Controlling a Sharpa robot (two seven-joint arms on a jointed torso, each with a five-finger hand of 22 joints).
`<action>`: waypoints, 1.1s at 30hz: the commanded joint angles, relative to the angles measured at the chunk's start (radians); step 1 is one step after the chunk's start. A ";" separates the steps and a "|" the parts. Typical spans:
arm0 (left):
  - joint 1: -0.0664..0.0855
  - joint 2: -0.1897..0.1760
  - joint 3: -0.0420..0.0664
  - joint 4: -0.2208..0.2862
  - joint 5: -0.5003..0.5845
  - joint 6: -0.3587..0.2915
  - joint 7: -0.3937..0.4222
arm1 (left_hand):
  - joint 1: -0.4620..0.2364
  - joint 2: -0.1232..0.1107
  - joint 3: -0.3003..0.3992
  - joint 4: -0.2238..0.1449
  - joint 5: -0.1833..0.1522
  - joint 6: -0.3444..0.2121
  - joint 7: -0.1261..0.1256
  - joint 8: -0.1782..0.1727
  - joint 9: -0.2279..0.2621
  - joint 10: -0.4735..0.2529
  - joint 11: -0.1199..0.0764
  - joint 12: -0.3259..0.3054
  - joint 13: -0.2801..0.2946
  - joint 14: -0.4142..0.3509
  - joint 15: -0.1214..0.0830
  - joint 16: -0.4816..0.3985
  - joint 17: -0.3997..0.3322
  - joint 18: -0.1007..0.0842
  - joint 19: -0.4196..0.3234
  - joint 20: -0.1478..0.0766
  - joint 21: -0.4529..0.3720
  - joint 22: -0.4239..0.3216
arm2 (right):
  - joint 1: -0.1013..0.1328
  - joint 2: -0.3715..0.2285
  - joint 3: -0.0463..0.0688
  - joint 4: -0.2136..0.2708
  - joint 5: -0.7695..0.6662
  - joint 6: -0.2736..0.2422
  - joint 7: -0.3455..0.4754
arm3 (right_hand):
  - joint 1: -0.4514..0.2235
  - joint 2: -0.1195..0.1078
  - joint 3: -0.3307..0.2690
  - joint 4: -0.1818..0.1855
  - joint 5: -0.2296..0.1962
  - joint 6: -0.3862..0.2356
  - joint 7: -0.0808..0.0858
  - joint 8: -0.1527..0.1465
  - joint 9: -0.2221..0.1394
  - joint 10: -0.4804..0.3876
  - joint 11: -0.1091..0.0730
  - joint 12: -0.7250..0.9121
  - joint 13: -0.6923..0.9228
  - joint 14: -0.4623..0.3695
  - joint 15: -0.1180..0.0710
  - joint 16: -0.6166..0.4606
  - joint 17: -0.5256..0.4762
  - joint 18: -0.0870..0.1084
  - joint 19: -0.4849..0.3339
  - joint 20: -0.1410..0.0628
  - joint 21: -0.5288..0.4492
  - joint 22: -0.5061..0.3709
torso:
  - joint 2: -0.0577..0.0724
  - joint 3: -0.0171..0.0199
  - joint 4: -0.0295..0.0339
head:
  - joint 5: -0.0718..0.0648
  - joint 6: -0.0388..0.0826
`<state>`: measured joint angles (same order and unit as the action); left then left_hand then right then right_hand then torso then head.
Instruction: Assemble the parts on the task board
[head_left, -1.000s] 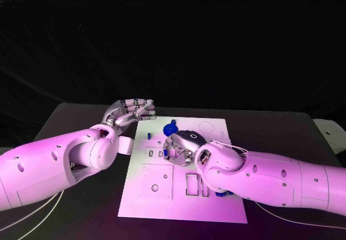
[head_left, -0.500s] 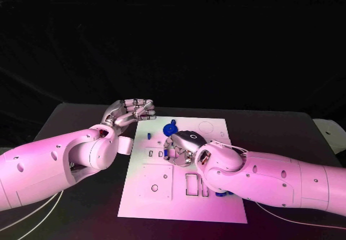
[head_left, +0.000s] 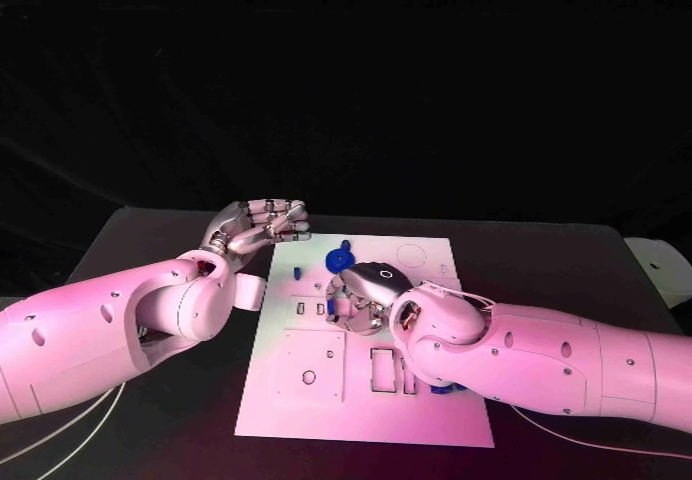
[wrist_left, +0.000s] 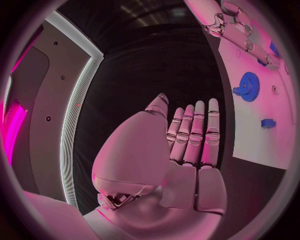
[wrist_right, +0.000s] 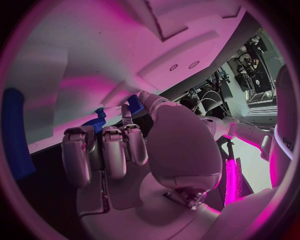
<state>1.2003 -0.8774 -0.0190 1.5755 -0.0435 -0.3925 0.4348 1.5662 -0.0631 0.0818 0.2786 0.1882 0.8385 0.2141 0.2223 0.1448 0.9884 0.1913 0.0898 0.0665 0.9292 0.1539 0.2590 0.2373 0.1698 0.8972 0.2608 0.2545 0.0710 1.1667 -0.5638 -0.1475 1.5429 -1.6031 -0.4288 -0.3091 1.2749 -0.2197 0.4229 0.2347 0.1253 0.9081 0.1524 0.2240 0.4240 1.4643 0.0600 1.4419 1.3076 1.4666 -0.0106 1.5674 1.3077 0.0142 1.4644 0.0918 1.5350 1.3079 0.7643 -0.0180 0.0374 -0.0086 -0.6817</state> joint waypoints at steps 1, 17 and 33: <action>0.001 0.001 0.001 0.001 0.000 0.018 0.005 | 0.007 -0.003 0.006 0.000 -0.004 -0.006 0.031 -0.005 -0.001 0.002 0.002 -0.005 0.000 -0.003 -0.001 -0.003 0.001 0.014 0.005 0.000 -0.005 -0.002 | -0.004 -0.001 -0.003 -0.002 -0.015 0.018 -0.006 | -0.005 -0.010 -0.010 0.001 -0.006 -0.009 -0.001 -0.006 -0.001 0.018 0.008 -0.008 0.167 0.104 0.007 0.003 0.263 -0.003 0.082 0.008 -0.005 0.232 | 0.000 -0.0004 0.0001 | 0.000 0.001; 0.001 -0.005 0.000 -0.015 -0.113 0.085 -0.094 | -0.051 -0.004 -0.004 0.011 -0.010 0.064 -0.010 0.024 0.011 0.101 -0.041 0.016 0.009 0.155 -0.055 0.071 0.063 0.016 0.126 -0.051 0.057 0.021 | 0.014 -0.150 0.010 0.121 0.132 -0.276 0.210 | 0.072 0.077 -0.332 0.053 0.077 -0.028 0.011 -0.050 -0.022 -0.009 0.019 -0.040 0.144 0.100 0.018 -0.002 0.246 0.011 0.053 0.020 -0.059 0.196 | -0.002 0.0004 -0.0021 | 0.005 0.005; 0.025 0.017 0.000 -0.054 -0.627 0.246 -0.470 | -0.272 0.018 -0.170 0.014 -0.025 0.154 -0.106 0.099 0.113 0.353 -0.155 0.249 0.248 0.551 -0.190 1.067 1.005 0.008 0.401 -0.207 0.539 0.306 | 0.146 -0.364 0.017 0.182 0.646 -0.212 0.236 | 0.081 0.101 -0.315 0.054 0.123 0.001 0.002 -0.033 -0.017 -0.007 0.011 -0.038 0.145 0.097 0.011 -0.007 0.233 0.018 0.041 0.014 -0.086 0.179 | -0.017 0.0137 -0.0134 | 0.026 0.003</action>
<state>1.2211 -0.8640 -0.0198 1.5218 -0.4882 -0.2332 0.1152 1.3121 -0.0414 -0.0698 0.2910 0.1618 1.0003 0.1197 0.3119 0.2478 1.3513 0.0421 0.3105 0.2859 1.4558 -0.0295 1.2643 1.1842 0.1694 1.2932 0.0590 0.7620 0.3702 1.3101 -0.9237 -0.1301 1.7210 -1.0813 -0.6649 -0.0876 1.3530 -0.1288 0.1038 0.2894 0.2423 0.9037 0.1538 0.1854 0.4063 1.4543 0.0730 1.3996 1.3073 1.4647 0.0017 1.5615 1.3074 0.0143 1.4680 0.1059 1.4521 1.3075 0.7521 -0.0078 0.0269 0.0148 -0.6763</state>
